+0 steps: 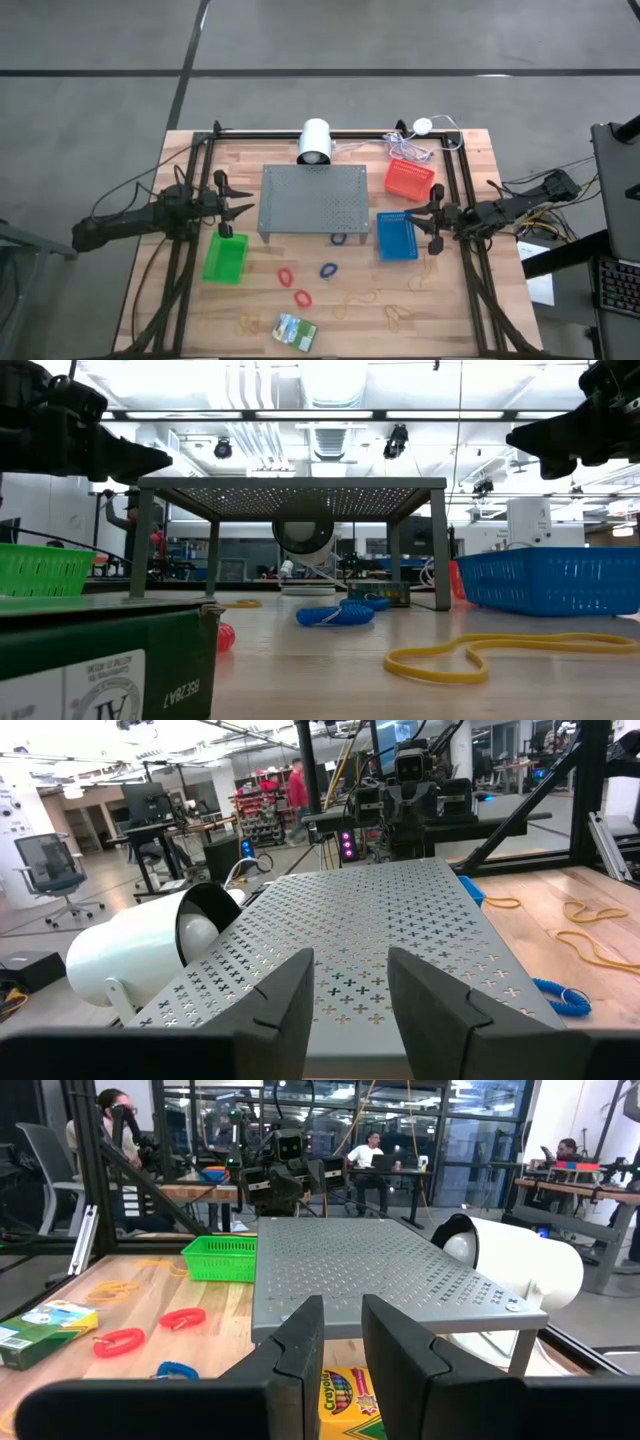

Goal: Pick & Place Office Desk Supplies

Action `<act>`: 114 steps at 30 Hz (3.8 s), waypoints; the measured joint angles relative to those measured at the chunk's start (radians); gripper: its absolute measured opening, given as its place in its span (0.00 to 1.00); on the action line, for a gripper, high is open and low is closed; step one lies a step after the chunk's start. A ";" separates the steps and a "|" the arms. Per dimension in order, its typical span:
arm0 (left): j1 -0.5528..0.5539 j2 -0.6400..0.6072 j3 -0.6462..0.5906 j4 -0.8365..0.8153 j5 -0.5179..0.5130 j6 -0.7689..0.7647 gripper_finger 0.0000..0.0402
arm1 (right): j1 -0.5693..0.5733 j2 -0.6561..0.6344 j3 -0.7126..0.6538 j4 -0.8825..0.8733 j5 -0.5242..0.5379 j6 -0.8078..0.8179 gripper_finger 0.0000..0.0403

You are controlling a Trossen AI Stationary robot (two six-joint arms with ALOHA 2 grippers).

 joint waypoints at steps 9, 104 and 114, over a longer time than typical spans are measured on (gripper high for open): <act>0.000 0.000 0.000 0.000 0.000 0.000 0.33 | 0.000 0.000 0.000 0.000 0.000 0.000 0.17; 0.000 0.000 0.000 0.000 0.000 0.000 0.33 | 0.000 0.195 0.410 -0.489 0.008 -0.053 0.17; 0.000 0.000 0.000 0.000 0.000 0.000 0.33 | 0.000 0.524 0.711 -0.981 -0.030 0.189 0.17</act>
